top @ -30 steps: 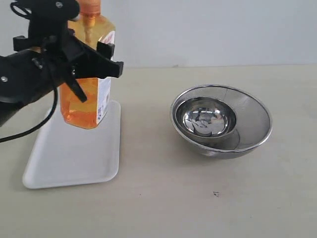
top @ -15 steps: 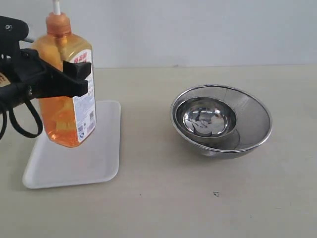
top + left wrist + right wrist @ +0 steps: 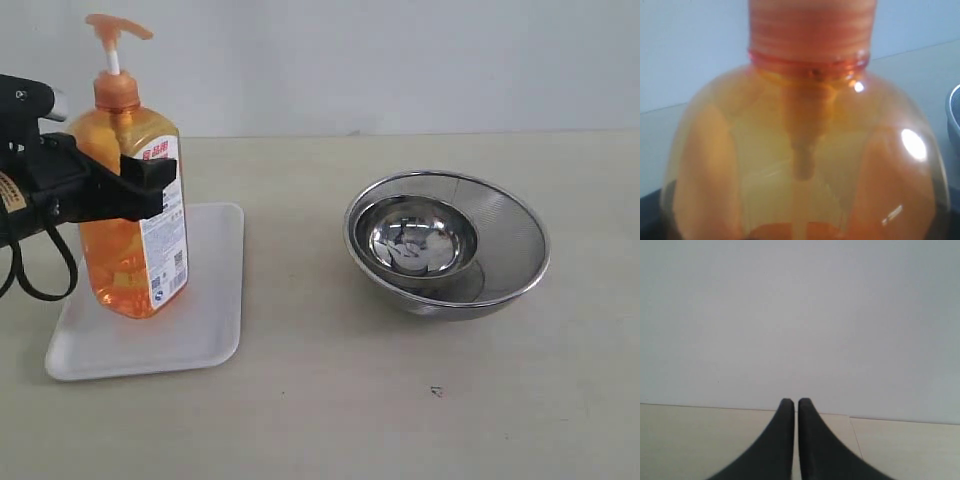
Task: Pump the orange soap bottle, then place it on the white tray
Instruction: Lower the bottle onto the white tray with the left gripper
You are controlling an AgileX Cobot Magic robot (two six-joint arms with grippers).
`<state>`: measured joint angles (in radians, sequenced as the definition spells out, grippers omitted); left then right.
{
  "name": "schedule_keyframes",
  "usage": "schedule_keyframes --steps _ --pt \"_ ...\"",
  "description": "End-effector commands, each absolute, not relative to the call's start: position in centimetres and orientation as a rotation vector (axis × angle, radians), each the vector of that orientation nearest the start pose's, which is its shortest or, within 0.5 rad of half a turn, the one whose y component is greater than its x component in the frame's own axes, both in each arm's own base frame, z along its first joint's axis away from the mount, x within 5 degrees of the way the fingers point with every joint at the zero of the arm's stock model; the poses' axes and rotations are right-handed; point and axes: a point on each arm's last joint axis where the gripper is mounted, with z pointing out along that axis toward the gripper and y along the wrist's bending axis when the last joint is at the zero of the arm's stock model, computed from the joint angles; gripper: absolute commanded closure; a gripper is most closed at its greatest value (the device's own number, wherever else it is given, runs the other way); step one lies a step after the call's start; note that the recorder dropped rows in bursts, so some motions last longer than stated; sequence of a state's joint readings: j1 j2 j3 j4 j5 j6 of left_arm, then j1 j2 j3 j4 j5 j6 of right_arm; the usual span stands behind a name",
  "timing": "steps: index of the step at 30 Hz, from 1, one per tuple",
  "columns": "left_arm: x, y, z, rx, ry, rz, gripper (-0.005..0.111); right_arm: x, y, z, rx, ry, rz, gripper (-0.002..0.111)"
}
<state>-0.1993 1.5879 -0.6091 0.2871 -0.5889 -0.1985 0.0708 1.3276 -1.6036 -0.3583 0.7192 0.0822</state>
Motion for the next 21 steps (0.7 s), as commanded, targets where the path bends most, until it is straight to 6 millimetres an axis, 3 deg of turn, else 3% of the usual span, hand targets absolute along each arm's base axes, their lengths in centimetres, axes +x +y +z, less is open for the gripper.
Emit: schedule_keyframes --steps 1,9,21 --pt "29.90 -7.73 20.92 0.317 1.710 -0.305 0.102 27.78 -0.33 49.19 -0.086 1.873 -0.311 0.109" --pt "30.15 -7.14 21.10 0.220 1.704 -0.284 0.102 27.78 -0.33 49.19 -0.086 1.873 -0.311 0.109" --pt "30.09 -7.08 20.64 0.263 1.748 -0.241 0.102 27.78 -0.33 49.19 -0.086 1.873 -0.311 0.109"
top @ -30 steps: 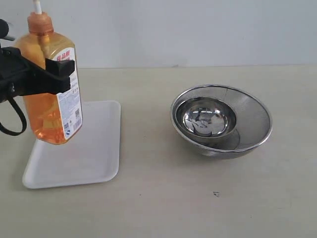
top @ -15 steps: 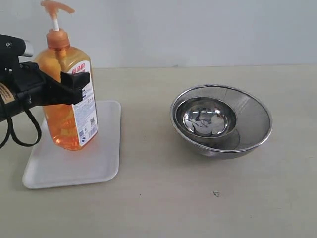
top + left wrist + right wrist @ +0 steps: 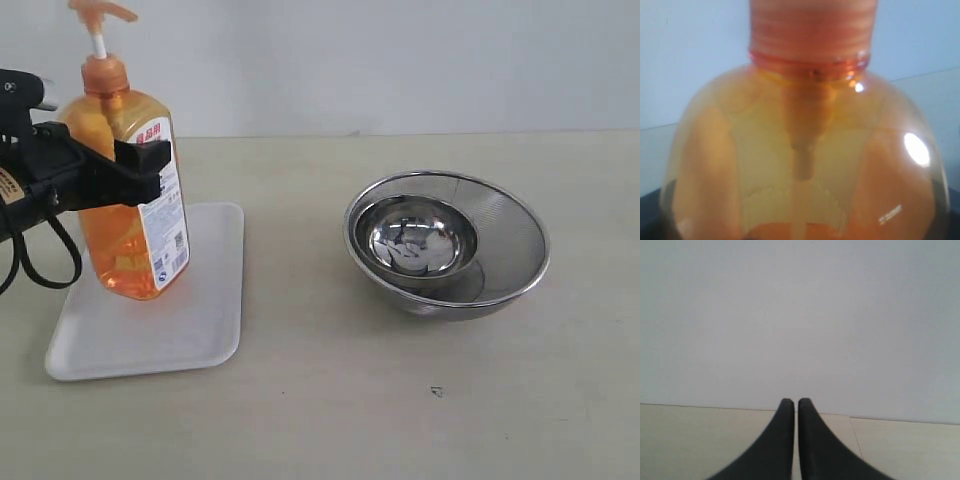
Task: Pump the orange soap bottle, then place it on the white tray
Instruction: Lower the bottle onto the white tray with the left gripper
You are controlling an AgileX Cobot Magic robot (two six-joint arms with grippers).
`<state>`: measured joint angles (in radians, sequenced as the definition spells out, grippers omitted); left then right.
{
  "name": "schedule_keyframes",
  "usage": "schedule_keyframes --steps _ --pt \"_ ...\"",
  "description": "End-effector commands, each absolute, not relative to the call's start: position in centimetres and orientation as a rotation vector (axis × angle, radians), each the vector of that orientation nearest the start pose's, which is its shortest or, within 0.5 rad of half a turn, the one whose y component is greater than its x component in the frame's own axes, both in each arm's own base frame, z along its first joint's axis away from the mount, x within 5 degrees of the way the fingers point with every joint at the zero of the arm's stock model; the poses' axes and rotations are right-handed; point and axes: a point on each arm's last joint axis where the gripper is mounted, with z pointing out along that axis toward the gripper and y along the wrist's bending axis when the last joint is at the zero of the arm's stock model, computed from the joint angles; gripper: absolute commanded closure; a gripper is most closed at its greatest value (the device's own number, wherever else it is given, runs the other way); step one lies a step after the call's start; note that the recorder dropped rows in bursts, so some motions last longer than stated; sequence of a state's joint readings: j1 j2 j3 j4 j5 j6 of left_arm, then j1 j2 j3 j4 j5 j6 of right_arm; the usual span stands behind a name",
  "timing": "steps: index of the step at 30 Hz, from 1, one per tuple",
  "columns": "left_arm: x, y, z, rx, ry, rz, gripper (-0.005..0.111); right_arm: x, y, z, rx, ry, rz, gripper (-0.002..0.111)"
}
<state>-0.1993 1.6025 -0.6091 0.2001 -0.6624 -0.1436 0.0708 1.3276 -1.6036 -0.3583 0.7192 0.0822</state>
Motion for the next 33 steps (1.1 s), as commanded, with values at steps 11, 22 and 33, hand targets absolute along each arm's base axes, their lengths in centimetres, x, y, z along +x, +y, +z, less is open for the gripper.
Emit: schedule_keyframes --steps 11,22,33 --pt "30.08 -7.07 20.55 0.262 1.758 -0.240 0.102 27.78 -0.33 49.19 -0.088 1.873 -0.313 0.109" --pt "30.07 -7.08 20.55 0.256 1.759 -0.247 0.082 27.81 -0.30 49.28 -0.091 1.861 -0.311 0.109" --pt "30.10 -7.11 20.75 0.255 1.737 -0.252 0.021 27.81 -0.30 49.28 -0.090 1.861 -0.310 0.109"
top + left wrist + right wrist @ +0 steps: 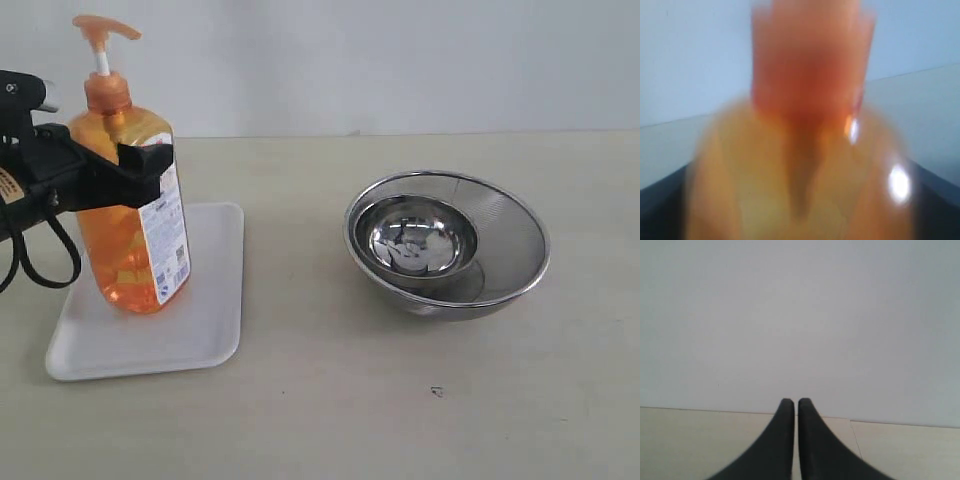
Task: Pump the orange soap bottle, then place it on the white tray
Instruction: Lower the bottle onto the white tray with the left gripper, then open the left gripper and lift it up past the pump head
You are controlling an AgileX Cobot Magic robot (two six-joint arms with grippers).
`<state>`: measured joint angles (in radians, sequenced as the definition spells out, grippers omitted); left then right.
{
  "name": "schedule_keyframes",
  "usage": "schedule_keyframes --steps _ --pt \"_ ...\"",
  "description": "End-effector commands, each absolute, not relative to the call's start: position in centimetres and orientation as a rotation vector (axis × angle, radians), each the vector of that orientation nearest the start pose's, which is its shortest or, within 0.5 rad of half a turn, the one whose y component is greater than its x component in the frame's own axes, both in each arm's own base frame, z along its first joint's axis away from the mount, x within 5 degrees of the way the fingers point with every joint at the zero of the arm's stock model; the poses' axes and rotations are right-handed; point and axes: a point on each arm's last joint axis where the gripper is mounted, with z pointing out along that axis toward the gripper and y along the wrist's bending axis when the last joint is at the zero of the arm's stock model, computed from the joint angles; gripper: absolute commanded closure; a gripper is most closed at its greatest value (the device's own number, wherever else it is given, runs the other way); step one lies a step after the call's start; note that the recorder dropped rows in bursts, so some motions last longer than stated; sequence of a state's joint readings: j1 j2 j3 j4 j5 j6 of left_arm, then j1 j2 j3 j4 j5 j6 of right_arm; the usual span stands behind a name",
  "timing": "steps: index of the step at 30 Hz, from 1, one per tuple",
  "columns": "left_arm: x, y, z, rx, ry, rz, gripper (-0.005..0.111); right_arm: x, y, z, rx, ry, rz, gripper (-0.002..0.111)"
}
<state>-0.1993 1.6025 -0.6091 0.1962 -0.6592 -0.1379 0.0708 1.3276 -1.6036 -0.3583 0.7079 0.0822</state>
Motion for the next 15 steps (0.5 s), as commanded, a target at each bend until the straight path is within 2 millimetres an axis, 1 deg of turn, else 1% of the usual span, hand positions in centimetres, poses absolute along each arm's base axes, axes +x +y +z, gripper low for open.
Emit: schedule_keyframes --steps 1,3,6,15 --pt "30.10 -7.11 20.75 0.255 1.737 -0.252 0.017 27.81 -0.30 49.28 -0.090 1.861 -0.310 0.109" --pt "30.10 -7.11 20.75 0.255 1.737 -0.252 0.012 27.81 -0.30 49.28 -0.090 1.861 -0.310 0.109" --pt "30.10 -7.11 20.75 0.255 1.737 -0.252 0.009 27.80 -0.30 49.27 -0.086 1.863 -0.308 0.109" --pt "30.08 -7.11 20.83 0.255 1.734 -0.252 0.009 27.80 -0.30 49.27 -0.089 1.863 -0.310 0.109"
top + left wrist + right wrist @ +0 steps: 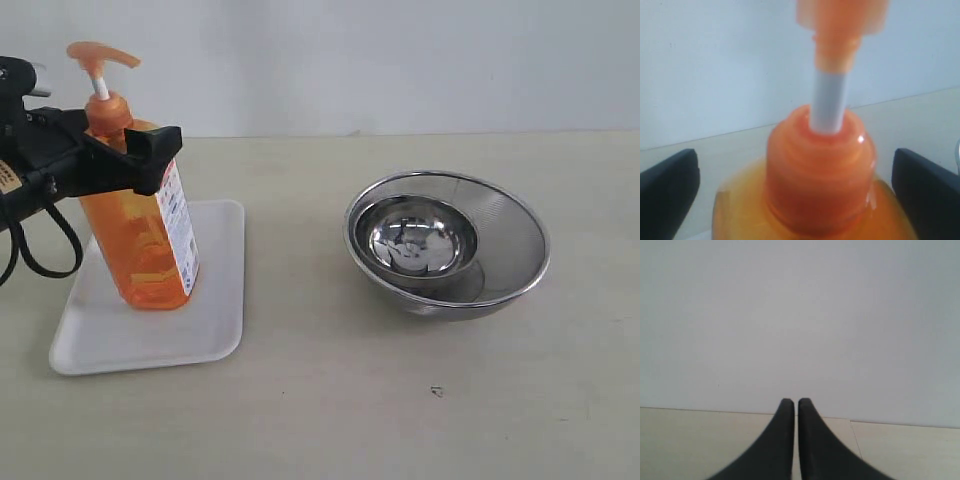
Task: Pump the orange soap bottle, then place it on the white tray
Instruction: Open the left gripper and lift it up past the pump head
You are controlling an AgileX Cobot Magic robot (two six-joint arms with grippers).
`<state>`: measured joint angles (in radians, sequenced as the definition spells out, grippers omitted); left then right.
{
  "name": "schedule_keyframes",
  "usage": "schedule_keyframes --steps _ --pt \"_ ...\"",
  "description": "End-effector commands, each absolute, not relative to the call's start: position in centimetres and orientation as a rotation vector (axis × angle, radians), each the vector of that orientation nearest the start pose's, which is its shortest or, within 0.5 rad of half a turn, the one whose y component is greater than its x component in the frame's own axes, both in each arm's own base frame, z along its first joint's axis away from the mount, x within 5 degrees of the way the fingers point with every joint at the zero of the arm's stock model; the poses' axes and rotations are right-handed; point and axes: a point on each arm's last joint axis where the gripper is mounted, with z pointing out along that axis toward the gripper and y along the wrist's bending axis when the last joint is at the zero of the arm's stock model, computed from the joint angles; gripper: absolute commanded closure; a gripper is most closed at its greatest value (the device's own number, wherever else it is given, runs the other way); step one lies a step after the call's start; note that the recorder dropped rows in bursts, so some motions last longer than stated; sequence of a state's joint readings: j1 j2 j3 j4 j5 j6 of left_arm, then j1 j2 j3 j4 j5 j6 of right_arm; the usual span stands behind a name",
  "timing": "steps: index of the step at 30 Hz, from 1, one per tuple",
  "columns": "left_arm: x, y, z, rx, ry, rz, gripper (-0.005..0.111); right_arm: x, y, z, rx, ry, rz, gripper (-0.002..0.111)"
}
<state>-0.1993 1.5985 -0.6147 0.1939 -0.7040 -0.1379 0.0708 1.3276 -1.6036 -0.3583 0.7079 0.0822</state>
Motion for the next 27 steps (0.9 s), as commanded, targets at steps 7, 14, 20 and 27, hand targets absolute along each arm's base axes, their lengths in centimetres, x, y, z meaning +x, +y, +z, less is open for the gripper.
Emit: schedule_keyframes --steps 7,14,20,27 --pt "29.6 -7.0 22.3 0.254 1.687 -0.252 0.009 27.8 -0.3 49.3 -0.089 1.863 -0.310 0.109" --pt "28.3 -6.7 25.1 0.312 1.627 -0.180 0.009 27.8 -0.3 49.3 -0.089 1.863 -0.310 0.109" --pt "26.8 -6.2 27.4 0.347 1.595 -0.113 0.010 27.8 -0.3 49.2 -0.086 1.877 -0.313 0.109" --pt "25.1 -5.7 29.1 0.345 1.621 -0.089 0.010 27.8 -0.3 49.2 -0.087 1.875 -0.312 0.109"
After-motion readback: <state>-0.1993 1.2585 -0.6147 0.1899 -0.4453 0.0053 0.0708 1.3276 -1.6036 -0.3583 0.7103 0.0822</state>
